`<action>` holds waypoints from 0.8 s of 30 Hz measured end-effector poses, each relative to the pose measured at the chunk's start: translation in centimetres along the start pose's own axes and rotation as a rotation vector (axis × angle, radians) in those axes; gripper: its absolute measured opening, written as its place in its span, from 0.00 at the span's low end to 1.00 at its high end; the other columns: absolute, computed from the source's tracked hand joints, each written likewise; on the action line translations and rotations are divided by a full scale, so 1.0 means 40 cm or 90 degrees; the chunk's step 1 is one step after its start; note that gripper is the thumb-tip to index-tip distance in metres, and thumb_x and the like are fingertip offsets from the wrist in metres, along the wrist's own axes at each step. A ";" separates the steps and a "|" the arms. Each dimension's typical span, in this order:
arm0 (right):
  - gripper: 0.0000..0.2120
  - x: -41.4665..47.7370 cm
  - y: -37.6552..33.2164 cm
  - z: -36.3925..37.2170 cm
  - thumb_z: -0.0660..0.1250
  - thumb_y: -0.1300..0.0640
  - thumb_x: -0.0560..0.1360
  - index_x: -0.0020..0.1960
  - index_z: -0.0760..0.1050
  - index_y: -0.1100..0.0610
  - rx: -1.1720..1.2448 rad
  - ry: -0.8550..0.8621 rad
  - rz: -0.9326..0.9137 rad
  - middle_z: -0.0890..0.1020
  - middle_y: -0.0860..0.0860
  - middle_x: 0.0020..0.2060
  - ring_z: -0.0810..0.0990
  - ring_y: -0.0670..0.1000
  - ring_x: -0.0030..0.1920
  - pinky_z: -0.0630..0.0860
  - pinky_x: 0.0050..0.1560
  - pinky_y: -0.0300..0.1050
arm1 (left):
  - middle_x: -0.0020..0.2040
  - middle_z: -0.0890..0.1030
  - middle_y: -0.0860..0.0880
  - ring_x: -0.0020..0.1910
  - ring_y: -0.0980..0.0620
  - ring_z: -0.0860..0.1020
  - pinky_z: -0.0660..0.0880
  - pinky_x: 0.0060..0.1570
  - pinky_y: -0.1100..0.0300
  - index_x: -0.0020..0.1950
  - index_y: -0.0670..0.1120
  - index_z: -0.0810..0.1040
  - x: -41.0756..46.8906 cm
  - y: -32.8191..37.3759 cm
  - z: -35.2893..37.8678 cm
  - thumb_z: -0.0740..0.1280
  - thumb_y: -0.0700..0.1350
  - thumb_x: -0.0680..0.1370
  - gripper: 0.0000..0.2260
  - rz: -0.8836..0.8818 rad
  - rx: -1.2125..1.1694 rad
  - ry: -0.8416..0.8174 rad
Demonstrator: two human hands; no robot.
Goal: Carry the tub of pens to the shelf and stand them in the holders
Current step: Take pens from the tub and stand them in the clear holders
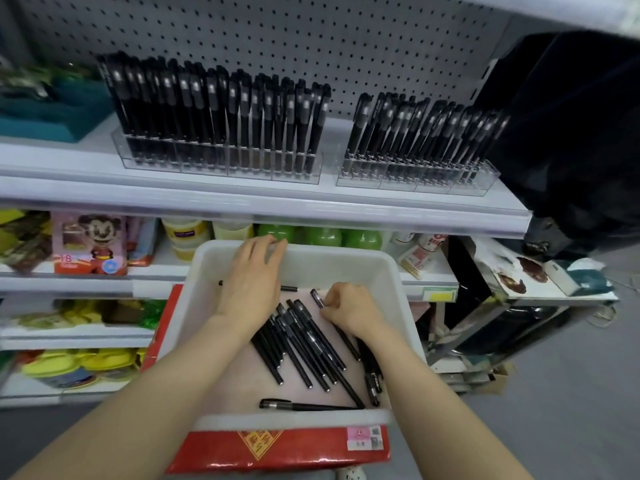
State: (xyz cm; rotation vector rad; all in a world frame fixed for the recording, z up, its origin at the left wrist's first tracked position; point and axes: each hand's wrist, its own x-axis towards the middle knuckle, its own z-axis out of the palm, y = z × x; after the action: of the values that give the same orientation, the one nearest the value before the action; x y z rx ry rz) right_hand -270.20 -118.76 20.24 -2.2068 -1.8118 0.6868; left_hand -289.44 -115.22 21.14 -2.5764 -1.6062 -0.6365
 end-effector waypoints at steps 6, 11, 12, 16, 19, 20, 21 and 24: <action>0.07 -0.002 0.004 -0.101 0.72 0.56 0.74 0.50 0.76 0.51 0.256 0.076 -0.052 0.83 0.52 0.40 0.81 0.51 0.43 0.78 0.47 0.45 | 0.62 0.76 0.42 0.61 0.42 0.74 0.75 0.59 0.49 0.68 0.41 0.75 0.026 0.029 -0.041 0.72 0.36 0.71 0.25 0.007 0.014 -0.016; 0.06 -0.002 0.023 -0.268 0.72 0.56 0.75 0.50 0.78 0.52 0.336 0.191 -0.130 0.83 0.51 0.39 0.77 0.45 0.36 0.75 0.39 0.41 | 0.58 0.79 0.44 0.55 0.45 0.77 0.80 0.48 0.51 0.64 0.42 0.78 0.121 0.154 -0.092 0.72 0.34 0.71 0.21 0.108 -0.044 0.069; 0.06 0.000 0.034 -0.304 0.72 0.55 0.75 0.50 0.78 0.52 0.349 0.215 -0.130 0.83 0.50 0.38 0.78 0.45 0.36 0.74 0.39 0.40 | 0.59 0.79 0.44 0.57 0.45 0.76 0.80 0.49 0.51 0.65 0.43 0.78 0.148 0.186 -0.102 0.72 0.34 0.72 0.21 0.120 -0.052 0.082; 0.05 0.006 0.102 -0.440 0.71 0.54 0.75 0.49 0.78 0.54 0.376 0.302 -0.127 0.82 0.50 0.39 0.81 0.50 0.41 0.79 0.42 0.46 | 0.66 0.74 0.46 0.65 0.46 0.71 0.76 0.54 0.52 0.70 0.45 0.72 0.261 0.301 -0.120 0.71 0.33 0.72 0.28 0.144 -0.039 0.101; 0.06 0.012 0.159 -0.532 0.70 0.53 0.76 0.50 0.78 0.54 0.376 0.368 -0.139 0.83 0.51 0.39 0.83 0.52 0.43 0.79 0.39 0.42 | 0.70 0.71 0.46 0.68 0.47 0.67 0.71 0.63 0.53 0.73 0.45 0.69 0.336 0.356 -0.107 0.71 0.33 0.72 0.31 0.155 -0.006 0.104; 0.05 0.016 0.175 -0.561 0.70 0.54 0.76 0.50 0.78 0.54 0.374 0.390 -0.140 0.83 0.52 0.39 0.83 0.52 0.42 0.79 0.37 0.40 | 0.70 0.71 0.45 0.68 0.46 0.68 0.70 0.65 0.53 0.73 0.45 0.69 0.356 0.369 -0.102 0.72 0.33 0.72 0.31 0.156 0.003 0.104; 0.04 0.020 0.190 -0.589 0.70 0.54 0.77 0.49 0.78 0.54 0.369 0.413 -0.139 0.83 0.52 0.38 0.82 0.52 0.41 0.79 0.36 0.38 | 0.69 0.71 0.45 0.68 0.45 0.68 0.69 0.66 0.53 0.73 0.44 0.69 0.374 0.379 -0.097 0.71 0.34 0.72 0.30 0.157 0.013 0.107; 0.03 0.043 0.228 -0.665 0.69 0.53 0.77 0.48 0.79 0.53 0.342 0.492 -0.137 0.83 0.50 0.36 0.82 0.51 0.37 0.81 0.41 0.43 | 0.69 0.71 0.43 0.68 0.44 0.68 0.67 0.67 0.51 0.73 0.42 0.68 0.410 0.393 -0.080 0.69 0.35 0.74 0.27 0.140 0.030 0.111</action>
State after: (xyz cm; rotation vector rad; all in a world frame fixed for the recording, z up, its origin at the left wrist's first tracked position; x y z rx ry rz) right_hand -249.42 -115.63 39.02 -1.5680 -1.2460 0.1819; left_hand -270.60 -109.33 32.82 -2.5330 -1.2511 -0.7687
